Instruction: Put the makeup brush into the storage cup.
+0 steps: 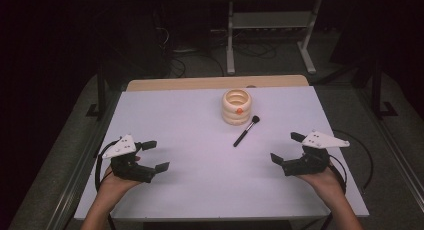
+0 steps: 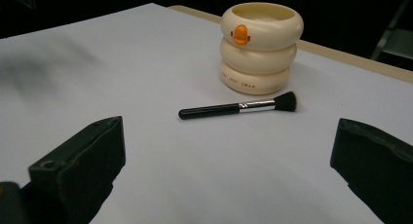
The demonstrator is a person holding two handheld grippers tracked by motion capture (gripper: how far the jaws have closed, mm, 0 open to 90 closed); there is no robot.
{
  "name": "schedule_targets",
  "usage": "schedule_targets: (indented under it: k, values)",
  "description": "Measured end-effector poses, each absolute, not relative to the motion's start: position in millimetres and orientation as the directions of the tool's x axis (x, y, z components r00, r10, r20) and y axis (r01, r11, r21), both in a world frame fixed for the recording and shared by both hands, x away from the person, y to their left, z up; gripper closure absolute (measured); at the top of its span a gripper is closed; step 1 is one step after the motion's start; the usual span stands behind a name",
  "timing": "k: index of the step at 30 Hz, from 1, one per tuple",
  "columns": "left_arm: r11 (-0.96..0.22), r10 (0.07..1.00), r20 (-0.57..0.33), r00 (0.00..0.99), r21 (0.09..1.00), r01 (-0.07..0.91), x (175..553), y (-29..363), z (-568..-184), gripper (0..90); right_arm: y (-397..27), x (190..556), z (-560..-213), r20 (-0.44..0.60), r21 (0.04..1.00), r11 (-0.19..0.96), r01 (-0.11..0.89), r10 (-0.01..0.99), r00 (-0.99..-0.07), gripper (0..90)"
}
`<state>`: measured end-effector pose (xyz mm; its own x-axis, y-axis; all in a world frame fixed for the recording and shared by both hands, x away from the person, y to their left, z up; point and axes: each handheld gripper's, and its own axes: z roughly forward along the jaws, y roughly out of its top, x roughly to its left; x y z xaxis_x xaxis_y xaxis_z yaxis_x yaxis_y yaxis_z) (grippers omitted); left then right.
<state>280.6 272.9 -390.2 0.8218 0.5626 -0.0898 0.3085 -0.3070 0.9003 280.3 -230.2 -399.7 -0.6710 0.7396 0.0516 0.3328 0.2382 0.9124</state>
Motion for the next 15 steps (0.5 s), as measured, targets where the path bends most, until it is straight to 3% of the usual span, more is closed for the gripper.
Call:
schedule_targets:
  k: [15]
  values:
    - [-0.304, 0.554, -0.095, 0.827, 0.902, 0.306, 278.9, 270.9, -391.7, 9.8, -226.4, 285.3, -398.4, 0.041, 0.911, 0.251, 0.328, 0.736, -0.676, 0.0]
